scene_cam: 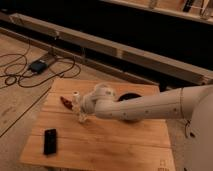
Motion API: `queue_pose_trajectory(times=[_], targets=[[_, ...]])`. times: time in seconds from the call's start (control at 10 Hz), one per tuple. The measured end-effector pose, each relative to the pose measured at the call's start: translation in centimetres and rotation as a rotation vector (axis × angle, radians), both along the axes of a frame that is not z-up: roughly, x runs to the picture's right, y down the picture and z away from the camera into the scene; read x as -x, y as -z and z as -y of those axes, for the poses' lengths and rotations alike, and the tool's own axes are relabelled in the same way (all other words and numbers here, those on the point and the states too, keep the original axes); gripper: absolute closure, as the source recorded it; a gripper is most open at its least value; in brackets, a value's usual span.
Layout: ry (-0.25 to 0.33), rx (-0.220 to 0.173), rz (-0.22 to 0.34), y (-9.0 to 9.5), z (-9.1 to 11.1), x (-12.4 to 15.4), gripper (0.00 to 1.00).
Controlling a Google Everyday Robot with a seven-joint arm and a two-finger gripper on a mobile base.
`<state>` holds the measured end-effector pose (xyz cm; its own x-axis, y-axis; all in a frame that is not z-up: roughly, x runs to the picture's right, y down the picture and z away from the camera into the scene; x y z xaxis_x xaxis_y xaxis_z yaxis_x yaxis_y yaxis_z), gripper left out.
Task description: Stand the bottle upright
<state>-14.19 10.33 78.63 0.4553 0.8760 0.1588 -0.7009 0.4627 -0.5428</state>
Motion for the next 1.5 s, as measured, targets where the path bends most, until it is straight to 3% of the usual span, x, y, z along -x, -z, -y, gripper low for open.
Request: queue_pose_trajectory(times=[0.2, 0.5, 0.8, 1.5], targets=[[-0.008, 0.012, -0.002, -0.2, -0.8, 0.6, 0.89], [-0.035, 0.020, -0.008, -0.4, -1.2, 0.9, 0.56], [-0.050, 0.026, -0.014, -0.4, -1.6, 0.9, 0.30], [-0.036, 0.042, -0.026, -0.2, -2.9, 1.2, 0.27]])
